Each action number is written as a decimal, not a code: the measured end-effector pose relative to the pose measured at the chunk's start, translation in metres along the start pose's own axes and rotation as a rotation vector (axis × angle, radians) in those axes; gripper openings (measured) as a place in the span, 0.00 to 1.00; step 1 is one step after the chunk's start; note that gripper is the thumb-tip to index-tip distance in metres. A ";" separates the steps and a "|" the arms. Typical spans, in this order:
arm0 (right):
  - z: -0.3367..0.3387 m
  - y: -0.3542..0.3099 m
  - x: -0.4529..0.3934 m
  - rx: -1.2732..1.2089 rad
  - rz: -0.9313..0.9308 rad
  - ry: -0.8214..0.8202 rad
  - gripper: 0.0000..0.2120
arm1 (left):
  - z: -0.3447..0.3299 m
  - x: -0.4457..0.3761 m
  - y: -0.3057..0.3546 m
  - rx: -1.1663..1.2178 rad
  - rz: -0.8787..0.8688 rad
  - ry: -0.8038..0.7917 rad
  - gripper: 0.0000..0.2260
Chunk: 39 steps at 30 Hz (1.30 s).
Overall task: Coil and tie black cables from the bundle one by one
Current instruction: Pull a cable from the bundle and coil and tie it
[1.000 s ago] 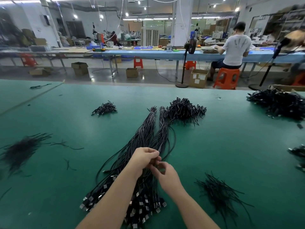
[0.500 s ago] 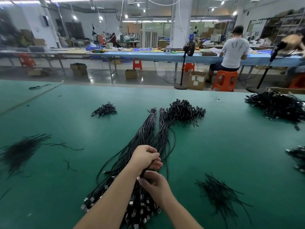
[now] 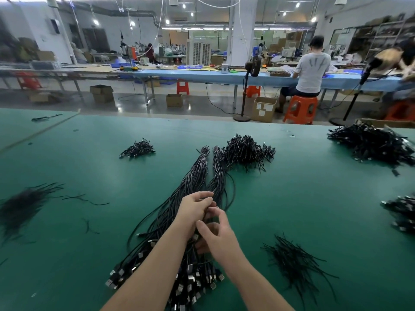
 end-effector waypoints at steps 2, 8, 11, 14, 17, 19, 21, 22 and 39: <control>0.007 -0.007 0.000 -0.046 0.040 0.034 0.13 | -0.006 0.002 -0.002 0.051 0.013 -0.015 0.06; 0.024 -0.041 -0.016 -0.181 0.045 -0.007 0.15 | -0.028 0.014 0.017 -0.463 -0.287 -0.141 0.13; 0.038 -0.064 -0.025 -0.128 0.142 -0.004 0.11 | -0.035 0.018 0.022 -0.706 -0.413 -0.047 0.09; 0.062 -0.074 -0.029 -0.085 0.200 0.085 0.05 | -0.043 0.019 0.019 -0.844 -0.484 -0.050 0.07; 0.080 -0.076 -0.030 -0.081 0.206 0.144 0.09 | -0.055 0.027 0.010 -0.861 -0.517 -0.130 0.10; 0.087 -0.077 -0.031 -0.102 0.217 0.166 0.10 | -0.060 0.030 0.006 -0.869 -0.527 -0.135 0.08; 0.091 -0.084 -0.032 -0.101 0.234 0.173 0.10 | -0.065 0.032 0.005 -0.876 -0.535 -0.116 0.06; 0.092 -0.088 -0.032 -0.093 0.246 0.170 0.11 | -0.066 0.033 0.007 -0.871 -0.549 -0.100 0.07; 0.205 -0.253 -0.035 -0.640 0.538 0.419 0.12 | -0.030 0.023 -0.081 -1.063 -0.216 -0.114 0.12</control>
Point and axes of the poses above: each hand's wrist, its own x-axis away from the middle knuckle, its own z-axis out of the back of the hand, y = z × x, the point moved 10 cm from there along -x, towards the middle knuckle, and after that the axes turned 9 degrees about z, right-handed, at the moved point
